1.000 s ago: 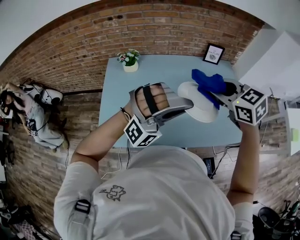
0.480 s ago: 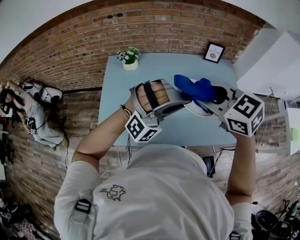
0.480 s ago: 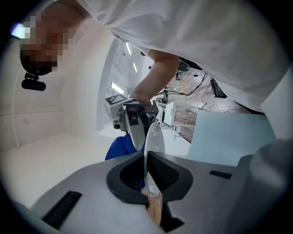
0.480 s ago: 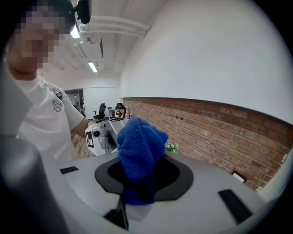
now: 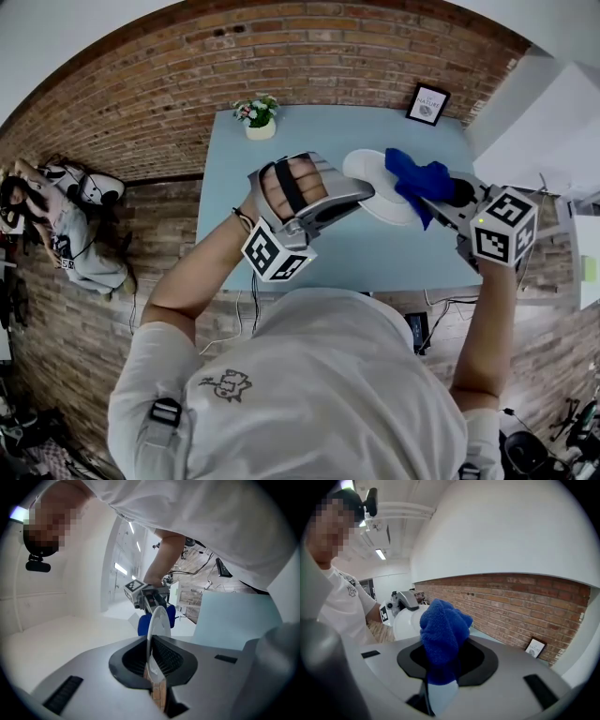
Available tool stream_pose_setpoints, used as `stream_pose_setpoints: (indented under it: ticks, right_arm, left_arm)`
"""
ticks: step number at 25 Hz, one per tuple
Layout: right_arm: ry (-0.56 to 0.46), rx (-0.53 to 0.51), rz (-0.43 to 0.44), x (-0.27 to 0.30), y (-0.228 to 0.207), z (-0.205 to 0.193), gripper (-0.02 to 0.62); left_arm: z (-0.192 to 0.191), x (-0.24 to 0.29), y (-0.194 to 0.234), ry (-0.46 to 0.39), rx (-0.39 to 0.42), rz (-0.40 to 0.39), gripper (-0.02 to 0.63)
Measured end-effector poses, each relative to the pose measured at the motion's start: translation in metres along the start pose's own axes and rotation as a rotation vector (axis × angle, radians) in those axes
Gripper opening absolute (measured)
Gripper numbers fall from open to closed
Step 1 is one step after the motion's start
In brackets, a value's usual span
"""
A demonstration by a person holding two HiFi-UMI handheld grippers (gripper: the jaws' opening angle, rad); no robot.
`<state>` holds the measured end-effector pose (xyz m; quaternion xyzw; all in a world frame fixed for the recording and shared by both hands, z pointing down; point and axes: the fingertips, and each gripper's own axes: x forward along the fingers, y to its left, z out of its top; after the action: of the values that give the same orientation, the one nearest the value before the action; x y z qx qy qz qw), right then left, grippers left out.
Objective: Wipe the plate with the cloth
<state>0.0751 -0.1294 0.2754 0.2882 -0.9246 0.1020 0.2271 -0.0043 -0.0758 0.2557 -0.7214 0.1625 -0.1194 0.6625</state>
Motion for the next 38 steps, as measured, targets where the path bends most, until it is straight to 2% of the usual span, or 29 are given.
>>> stream_pose_setpoints:
  ticks: [3,6,12,18,22,29,33,38]
  right_arm:
    - [0.035,-0.003,-0.051,0.006,-0.018,-0.002,0.118]
    - [0.061,-0.066,-0.102,0.013,-0.021,0.009,0.117]
    - [0.026,-0.123,-0.009,0.029,0.011,0.034,0.117]
    - [-0.012,-0.092,0.096,0.024,0.040,0.033,0.117]
    - [0.000,-0.050,0.094,0.018,0.033,0.017,0.117]
    - [0.067,0.024,0.021,0.023,-0.013,-0.018,0.117]
    - [0.073,-0.008,0.007,0.040,-0.016,-0.009,0.117]
    - [0.037,-0.049,0.075,0.053,0.005,0.013,0.117]
  left_arm:
    - [0.008,0.003,0.002,-0.022,0.012,0.003,0.023]
    - [0.002,0.003,0.004,-0.014,0.010,0.007,0.025]
    - [0.007,0.011,-0.001,-0.015,0.024,-0.010,0.025]
    - [-0.004,0.014,-0.013,0.007,0.024,-0.047,0.023]
    - [-0.011,0.008,-0.015,0.027,0.023,-0.052,0.023]
    - [-0.003,0.016,-0.025,0.011,0.026,-0.090,0.025]
    - [-0.003,0.019,-0.028,0.003,0.020,-0.097,0.025]
    - [-0.007,0.024,-0.032,0.019,0.000,-0.098,0.025]
